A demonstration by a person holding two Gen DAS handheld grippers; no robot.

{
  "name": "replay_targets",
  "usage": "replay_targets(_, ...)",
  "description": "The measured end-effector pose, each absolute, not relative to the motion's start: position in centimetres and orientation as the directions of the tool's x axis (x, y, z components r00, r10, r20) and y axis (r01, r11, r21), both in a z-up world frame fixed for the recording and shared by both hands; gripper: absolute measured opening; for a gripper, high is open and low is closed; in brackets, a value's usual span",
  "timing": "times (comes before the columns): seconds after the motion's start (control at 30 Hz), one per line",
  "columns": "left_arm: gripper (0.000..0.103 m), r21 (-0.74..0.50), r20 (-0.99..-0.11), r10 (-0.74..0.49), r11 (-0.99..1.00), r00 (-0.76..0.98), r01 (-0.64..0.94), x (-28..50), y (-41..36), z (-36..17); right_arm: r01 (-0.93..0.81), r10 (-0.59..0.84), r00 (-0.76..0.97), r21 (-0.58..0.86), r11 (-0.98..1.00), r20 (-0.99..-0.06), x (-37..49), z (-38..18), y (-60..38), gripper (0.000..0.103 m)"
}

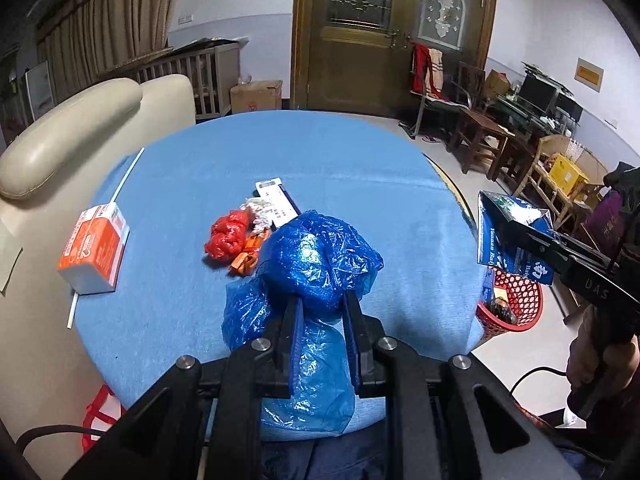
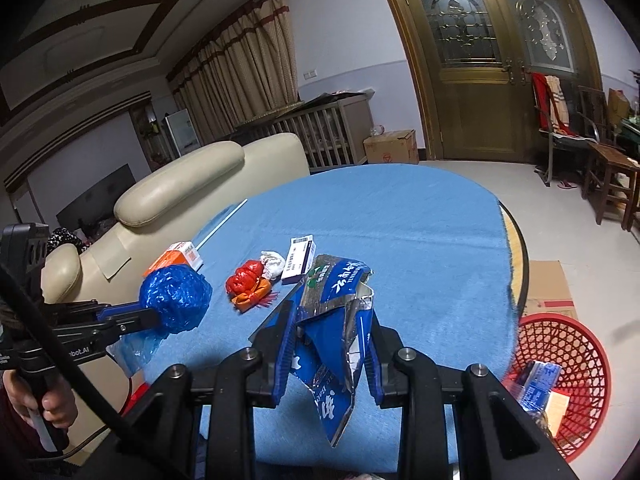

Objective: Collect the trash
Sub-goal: 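Carry the blue bag and blue wrapper over the red wastebasket with both grippers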

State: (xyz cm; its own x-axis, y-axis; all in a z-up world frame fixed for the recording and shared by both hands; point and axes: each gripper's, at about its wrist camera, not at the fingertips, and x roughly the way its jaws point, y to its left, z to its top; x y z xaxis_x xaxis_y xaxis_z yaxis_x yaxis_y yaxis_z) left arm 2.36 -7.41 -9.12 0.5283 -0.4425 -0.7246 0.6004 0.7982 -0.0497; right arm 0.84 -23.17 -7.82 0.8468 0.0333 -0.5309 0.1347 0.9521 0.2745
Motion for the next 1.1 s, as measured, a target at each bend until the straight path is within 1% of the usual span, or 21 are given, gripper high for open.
replay_targets(0.6, 0.020, 0.008, -0.708, -0.460, 0.753, 0.536, 0.658, 0.7, -11.3, -7.5, 0.198, -0.017, 0.870, 0.318, 0.927, -0.493, -2.7, -7.2, -25.2, 0.033)
replay_targets(1.1, 0.020, 0.034, -0.699, -0.470, 0.731, 0.538, 0.682, -0.2, -13.5, -6.7, 0.247, -0.054, 0.877, 0.352, 0.903, -0.477, -5.2, -6.8, -27.2, 0.033)
